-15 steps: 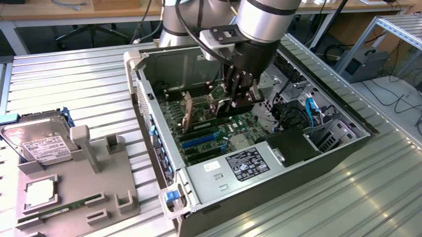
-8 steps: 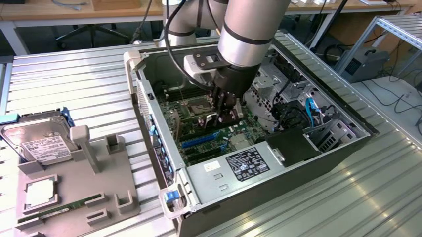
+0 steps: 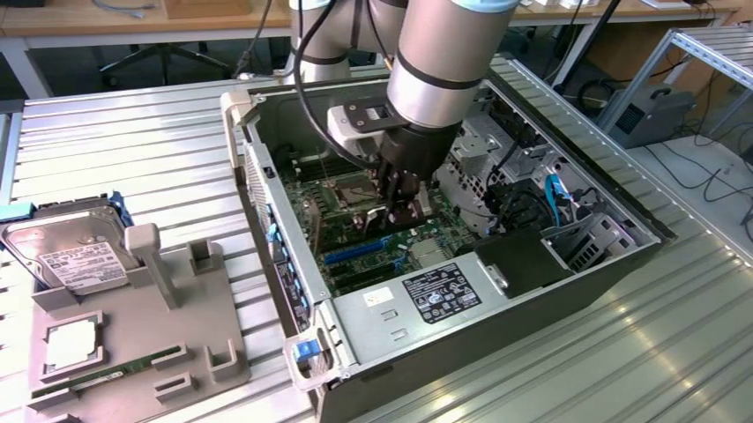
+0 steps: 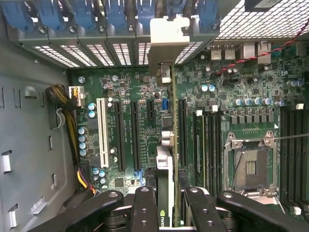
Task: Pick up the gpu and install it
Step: 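Insert the gpu into the slot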
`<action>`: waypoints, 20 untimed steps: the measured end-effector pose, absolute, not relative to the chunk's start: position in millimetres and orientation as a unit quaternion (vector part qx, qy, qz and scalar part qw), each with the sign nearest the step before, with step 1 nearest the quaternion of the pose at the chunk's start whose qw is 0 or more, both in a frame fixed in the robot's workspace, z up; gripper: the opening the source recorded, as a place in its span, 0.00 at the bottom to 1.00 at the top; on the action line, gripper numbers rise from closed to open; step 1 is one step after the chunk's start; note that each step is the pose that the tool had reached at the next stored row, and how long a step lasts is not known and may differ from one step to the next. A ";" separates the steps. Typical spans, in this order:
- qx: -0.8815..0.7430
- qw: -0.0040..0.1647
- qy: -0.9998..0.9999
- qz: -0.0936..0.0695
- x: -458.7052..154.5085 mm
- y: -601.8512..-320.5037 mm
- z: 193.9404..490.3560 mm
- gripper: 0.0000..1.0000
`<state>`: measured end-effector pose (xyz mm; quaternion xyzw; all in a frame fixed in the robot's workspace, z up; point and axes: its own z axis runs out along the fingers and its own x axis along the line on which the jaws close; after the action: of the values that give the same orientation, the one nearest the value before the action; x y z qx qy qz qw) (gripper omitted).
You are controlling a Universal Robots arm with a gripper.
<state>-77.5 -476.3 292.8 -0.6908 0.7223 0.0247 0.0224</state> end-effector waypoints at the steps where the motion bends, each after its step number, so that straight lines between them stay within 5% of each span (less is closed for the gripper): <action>1: -0.691 0.022 0.722 0.025 -77.5 -476.3 292.0 0.27; 20: -0.691 0.022 0.722 0.025 -77.5 -476.3 280.0 0.27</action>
<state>-77.5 -476.3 280.0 -0.6908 0.7223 0.0247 0.0224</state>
